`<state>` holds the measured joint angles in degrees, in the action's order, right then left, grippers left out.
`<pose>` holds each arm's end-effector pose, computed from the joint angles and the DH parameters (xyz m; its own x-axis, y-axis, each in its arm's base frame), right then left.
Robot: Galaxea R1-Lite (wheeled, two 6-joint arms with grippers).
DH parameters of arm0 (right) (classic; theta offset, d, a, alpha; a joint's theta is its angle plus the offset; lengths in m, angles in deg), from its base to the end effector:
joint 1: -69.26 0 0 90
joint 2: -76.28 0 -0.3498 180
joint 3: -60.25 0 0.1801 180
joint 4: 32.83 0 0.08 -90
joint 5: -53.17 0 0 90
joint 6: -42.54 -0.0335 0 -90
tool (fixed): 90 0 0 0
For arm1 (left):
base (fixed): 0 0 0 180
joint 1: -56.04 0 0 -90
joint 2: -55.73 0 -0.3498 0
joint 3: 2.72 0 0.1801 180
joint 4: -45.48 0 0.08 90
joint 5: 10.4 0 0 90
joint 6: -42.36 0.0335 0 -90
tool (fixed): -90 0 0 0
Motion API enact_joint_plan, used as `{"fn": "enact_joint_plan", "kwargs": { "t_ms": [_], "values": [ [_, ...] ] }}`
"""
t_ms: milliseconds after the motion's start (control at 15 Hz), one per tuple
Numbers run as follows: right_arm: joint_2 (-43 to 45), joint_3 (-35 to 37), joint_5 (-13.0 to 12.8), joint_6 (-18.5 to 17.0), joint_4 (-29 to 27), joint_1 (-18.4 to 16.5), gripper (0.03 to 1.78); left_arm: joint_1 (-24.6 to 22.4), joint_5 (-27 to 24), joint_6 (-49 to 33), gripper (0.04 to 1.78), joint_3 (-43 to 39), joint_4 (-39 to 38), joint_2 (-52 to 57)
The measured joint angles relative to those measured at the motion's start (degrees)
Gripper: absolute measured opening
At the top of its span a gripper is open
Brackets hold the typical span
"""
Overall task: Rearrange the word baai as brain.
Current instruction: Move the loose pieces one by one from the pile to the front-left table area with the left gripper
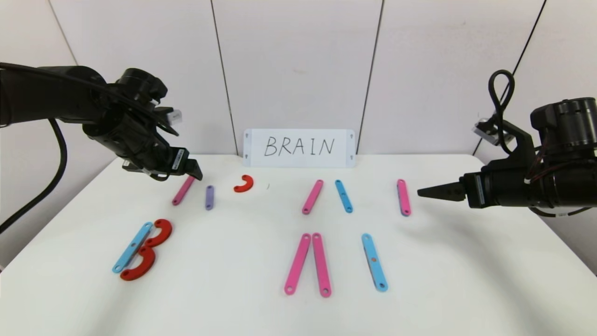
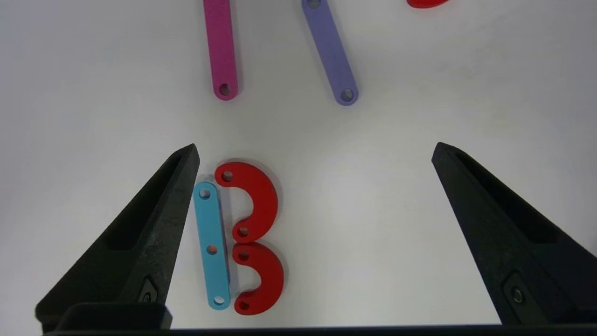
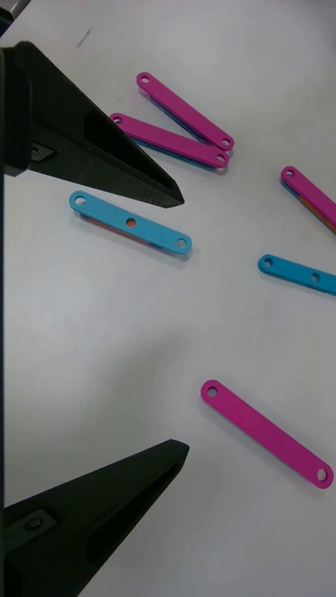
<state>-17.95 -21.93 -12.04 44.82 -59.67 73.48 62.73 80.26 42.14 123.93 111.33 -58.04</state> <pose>0.2861 0.0352 0.2419 0.6739 0.4702 -0.5700 -0.4169 0.8788 0.2321 0.3823 -0.0445 0.2697 0.5994 -0.0587 -0.7983 0.1066 0.9943 0.0069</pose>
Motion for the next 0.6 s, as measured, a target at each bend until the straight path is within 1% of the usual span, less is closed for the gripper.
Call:
{"fn": "enact_joint_plan", "kwargs": {
  "t_ms": [200,600],
  "values": [
    [-0.2,0.16,-0.16,0.09,-0.02,-0.01,1.74,-2.38,0.11,0.06,1.75,2.54,-1.3,-3.62],
    [-0.34,0.51,-0.35,0.15,0.02,-0.01,1.74,-6.01,0.27,0.04,1.75,10.58,-2.65,-14.47]
  ]
}}
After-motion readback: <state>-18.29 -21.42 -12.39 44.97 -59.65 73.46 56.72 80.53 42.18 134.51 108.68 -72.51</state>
